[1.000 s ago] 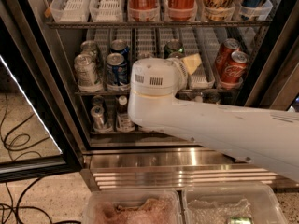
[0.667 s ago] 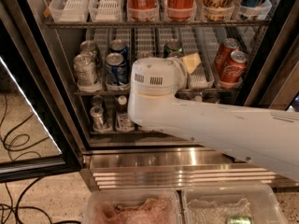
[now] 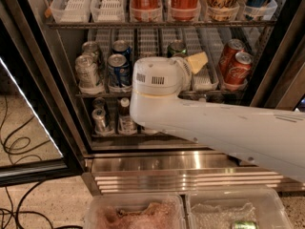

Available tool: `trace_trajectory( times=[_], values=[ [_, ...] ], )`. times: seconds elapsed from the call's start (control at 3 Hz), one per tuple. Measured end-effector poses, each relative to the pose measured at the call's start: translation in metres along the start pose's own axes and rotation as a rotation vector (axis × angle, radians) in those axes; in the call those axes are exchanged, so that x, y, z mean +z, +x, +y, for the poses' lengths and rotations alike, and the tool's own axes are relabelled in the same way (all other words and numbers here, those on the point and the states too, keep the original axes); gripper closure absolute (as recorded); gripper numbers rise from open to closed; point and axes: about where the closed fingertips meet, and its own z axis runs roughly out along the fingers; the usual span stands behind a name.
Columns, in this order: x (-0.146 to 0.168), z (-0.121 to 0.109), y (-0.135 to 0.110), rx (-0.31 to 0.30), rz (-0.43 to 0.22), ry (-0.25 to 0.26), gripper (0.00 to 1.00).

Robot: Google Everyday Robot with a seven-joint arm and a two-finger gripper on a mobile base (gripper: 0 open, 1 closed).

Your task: Pick green can from middle shelf of fridge

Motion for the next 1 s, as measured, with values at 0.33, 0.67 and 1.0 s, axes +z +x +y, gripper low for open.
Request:
trace_trajectory(
  times=[0.33,0.67,1.0],
  values=[
    [0.0177,-0.0119,-0.002,0.003,0.029,0.071,0.06],
    [0.0172,-0.0138,-0.0008,-0.003,0.034,0.077,0.03],
    [0.0172,-0.0138,-0.0008,-0.003,0.034,0.077,0.22]
  ],
)
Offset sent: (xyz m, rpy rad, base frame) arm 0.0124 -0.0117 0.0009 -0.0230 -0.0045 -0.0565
